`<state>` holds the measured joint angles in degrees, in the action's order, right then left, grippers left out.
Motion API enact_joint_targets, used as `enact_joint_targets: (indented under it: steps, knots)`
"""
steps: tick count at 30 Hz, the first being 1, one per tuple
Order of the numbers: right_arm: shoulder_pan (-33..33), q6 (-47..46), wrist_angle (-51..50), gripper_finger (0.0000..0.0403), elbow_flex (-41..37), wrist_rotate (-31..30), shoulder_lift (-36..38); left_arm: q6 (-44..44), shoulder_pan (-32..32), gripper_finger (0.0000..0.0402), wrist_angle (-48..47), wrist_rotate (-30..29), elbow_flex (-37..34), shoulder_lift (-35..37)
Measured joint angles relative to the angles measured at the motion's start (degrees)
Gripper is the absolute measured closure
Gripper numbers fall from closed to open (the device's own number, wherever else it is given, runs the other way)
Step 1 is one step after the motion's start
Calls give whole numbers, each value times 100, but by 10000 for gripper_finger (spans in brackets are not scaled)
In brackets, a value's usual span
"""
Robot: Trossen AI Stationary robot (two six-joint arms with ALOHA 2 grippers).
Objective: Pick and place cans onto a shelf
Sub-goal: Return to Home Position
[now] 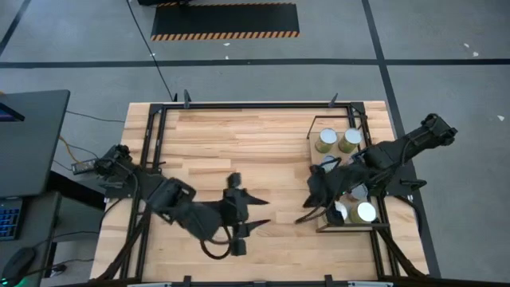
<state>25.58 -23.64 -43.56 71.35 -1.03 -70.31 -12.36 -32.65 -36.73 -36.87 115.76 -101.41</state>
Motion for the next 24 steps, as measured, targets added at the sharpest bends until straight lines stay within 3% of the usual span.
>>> enact_joint_targets:
  steps: [4, 11, 18, 24]
  knots:
    - [-127, 616, 722, 397, 1, -547, 544, 930, 275, 287, 669, 482, 1, 65]
    - [-281, 1767, 1364, 398, 4, -853, 1475, 753, 1339, 388, 270, 1657, -6, 90]
    - [-316, 997, 1439, 378, 2, -798, 1911, 687, 2102, 382, 450, 1982, -4, 115]
    - [-324, 1172, 1470, 368, 2, -1031, 1963, 705, 2558, 391, 887, 2121, -4, 131]
